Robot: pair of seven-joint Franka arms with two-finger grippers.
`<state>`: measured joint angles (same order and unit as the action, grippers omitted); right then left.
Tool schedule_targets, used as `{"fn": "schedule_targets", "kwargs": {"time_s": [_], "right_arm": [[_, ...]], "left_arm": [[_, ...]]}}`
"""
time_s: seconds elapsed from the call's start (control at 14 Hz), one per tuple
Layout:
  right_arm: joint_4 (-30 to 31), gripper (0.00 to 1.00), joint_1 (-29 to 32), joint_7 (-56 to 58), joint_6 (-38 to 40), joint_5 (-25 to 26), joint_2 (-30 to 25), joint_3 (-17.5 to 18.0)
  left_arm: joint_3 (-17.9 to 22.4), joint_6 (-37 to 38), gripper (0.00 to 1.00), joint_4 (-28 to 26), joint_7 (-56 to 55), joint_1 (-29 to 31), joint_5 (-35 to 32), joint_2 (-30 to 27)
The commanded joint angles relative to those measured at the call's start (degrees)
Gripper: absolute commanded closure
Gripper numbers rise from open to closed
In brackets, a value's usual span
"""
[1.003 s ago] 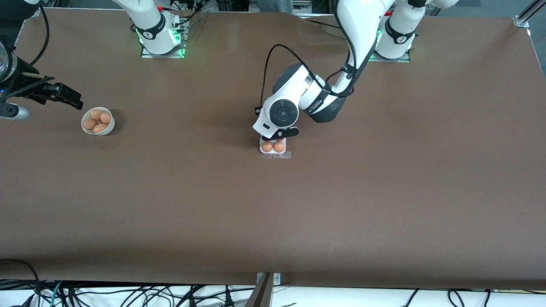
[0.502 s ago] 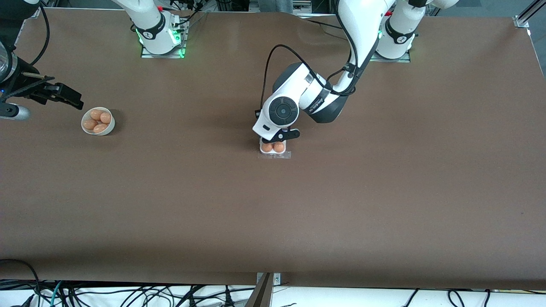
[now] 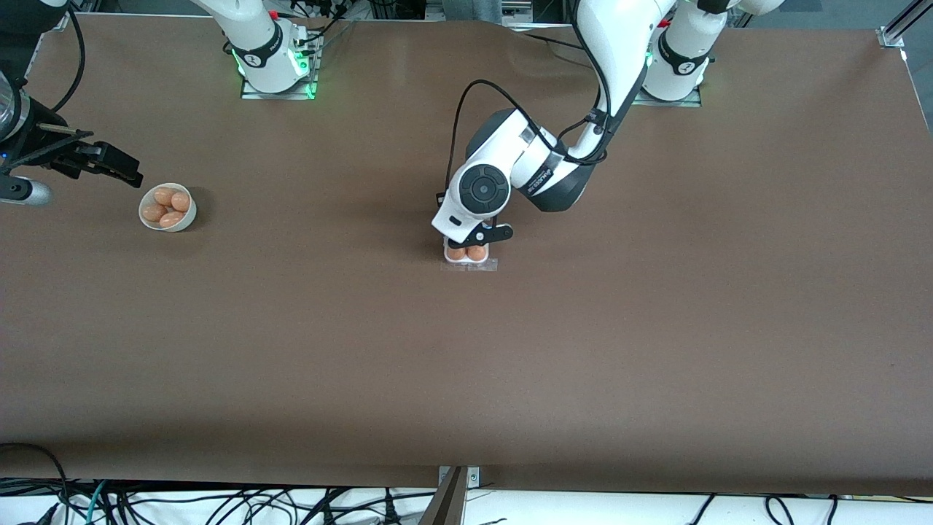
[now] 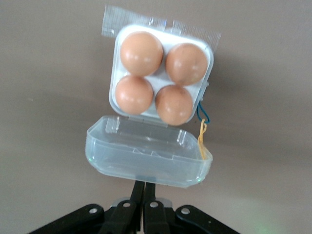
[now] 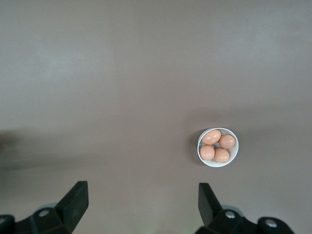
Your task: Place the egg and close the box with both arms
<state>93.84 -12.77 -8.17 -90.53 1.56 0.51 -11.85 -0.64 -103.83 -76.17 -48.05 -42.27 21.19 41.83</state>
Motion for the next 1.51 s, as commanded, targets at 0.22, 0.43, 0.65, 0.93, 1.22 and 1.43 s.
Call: {"fn": "schedule_targets", "kwargs": {"time_s": [0.22,0.43,0.65,0.93,1.22,1.43], "right_arm": [[-0.93,0.0,0.47,-0.18,0.09,-1.03,0.11,0.25],[-0.85,0.0,0.47,-0.09,0.09,-1.03,0.11,0.16],[-0.85,0.0,0.47,-0.09,0.09,-1.03,0.11,0.25],[-0.85,0.0,0.47,-0.09,0.09,-1.03,0.11,0.25],[-0.94,0.0,0.47,-0.09,0.09,-1.03,0.11,0.25],[-0.94,0.0,0.47,-0.09,0.09,-1.03,0.2,0.25]], "left_arm": [[1.78,-2.08,0.92,4.0,-0.12,0.08,-5.54,0.7],[5.19,-1.47,0.55,5.06,-0.12,0.52,-6.24,-0.17],[7.93,1.33,0.18,6.74,3.73,0.78,-12.98,-3.5],[10.22,4.5,0.08,6.74,8.48,4.72,-21.27,-8.42],[9.78,9.42,0.08,7.0,24.11,15.79,-21.01,-12.99],[10.31,11.8,0.04,7.0,30.19,19.85,-21.18,-15.46]]}}
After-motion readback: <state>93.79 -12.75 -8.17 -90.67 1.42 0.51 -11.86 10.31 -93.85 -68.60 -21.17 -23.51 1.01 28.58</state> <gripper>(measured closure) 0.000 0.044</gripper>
